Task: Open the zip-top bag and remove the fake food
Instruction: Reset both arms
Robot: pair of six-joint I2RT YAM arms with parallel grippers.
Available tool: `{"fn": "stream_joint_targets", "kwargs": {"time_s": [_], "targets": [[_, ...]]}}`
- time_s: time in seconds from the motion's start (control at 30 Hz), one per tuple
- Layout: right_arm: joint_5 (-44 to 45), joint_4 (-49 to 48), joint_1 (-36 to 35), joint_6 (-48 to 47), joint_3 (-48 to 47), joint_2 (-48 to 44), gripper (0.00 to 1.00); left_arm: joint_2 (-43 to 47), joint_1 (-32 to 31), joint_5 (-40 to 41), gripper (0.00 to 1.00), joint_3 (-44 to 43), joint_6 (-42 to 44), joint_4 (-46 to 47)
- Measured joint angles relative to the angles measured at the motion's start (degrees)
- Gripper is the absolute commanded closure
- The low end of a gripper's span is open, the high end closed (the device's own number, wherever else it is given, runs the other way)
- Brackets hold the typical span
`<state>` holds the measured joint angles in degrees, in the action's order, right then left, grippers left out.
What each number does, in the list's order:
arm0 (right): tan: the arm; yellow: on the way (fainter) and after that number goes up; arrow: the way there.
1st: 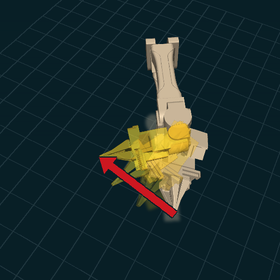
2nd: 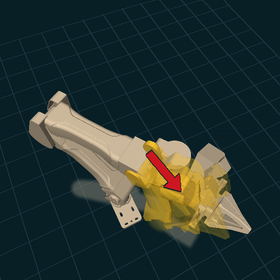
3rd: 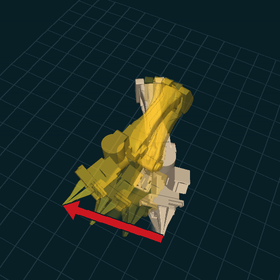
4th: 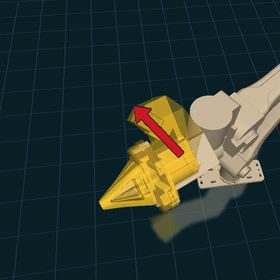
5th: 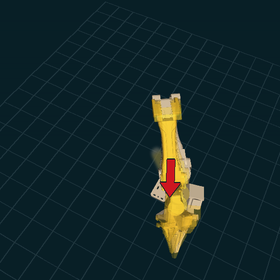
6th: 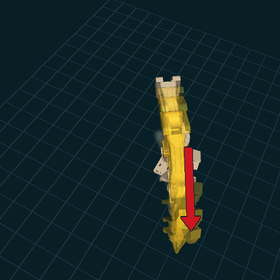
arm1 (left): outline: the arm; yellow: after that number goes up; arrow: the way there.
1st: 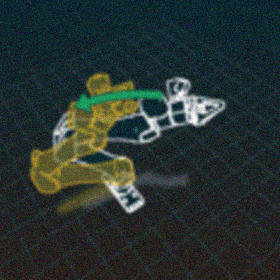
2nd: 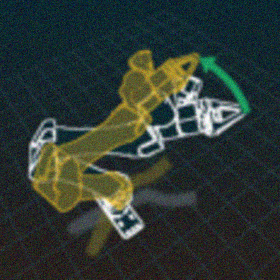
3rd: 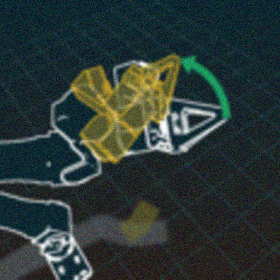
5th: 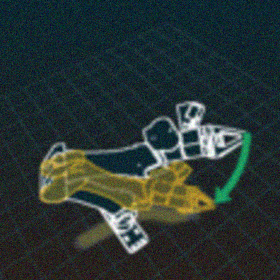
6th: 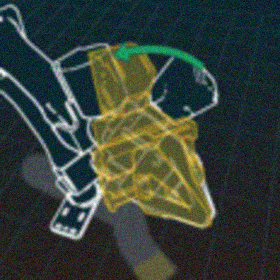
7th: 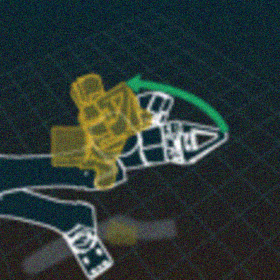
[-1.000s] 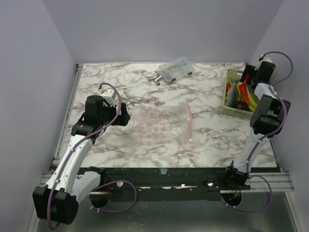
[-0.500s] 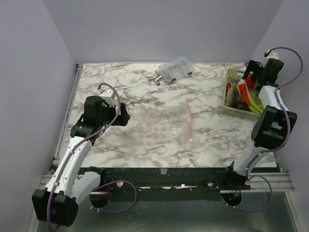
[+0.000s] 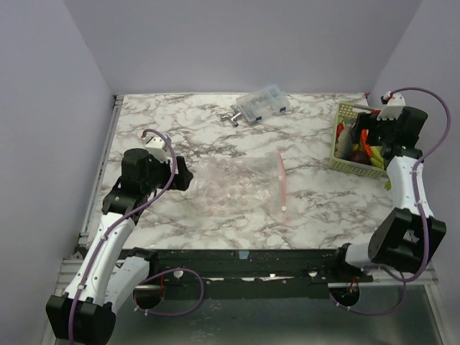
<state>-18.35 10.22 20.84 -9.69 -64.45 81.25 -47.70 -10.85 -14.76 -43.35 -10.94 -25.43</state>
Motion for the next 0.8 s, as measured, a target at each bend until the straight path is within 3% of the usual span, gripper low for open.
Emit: {"fn": "stream_joint_targets", "kwargs": {"time_s": [0.2, 0.37, 0.6, 0.8], "targets": [[-9.4, 7.1, 0.0, -4.1, 5.0, -14.4, 0.0, 1.4, 0.2, -2.2, 0.01, 0.4, -3.9, 0.5], [-14.9, 10.0, 0.0, -1.0, 6.9, -23.7, 0.0, 6.5, 1.6, -4.2, 0.01, 0.4, -10.9, -1.1], [-24.4, 12.7, 0.0, 9.1, 6.8, -25.3, 0.0, 17.3, 2.2, -4.5, 0.02, -3.7, -17.8, -6.6], [-30.4, 17.1, 0.0, 11.8, 1.7, -25.4, 0.0, 21.0, 2.3, -2.9, 0.02, -14.5, -18.3, -13.8]]}}
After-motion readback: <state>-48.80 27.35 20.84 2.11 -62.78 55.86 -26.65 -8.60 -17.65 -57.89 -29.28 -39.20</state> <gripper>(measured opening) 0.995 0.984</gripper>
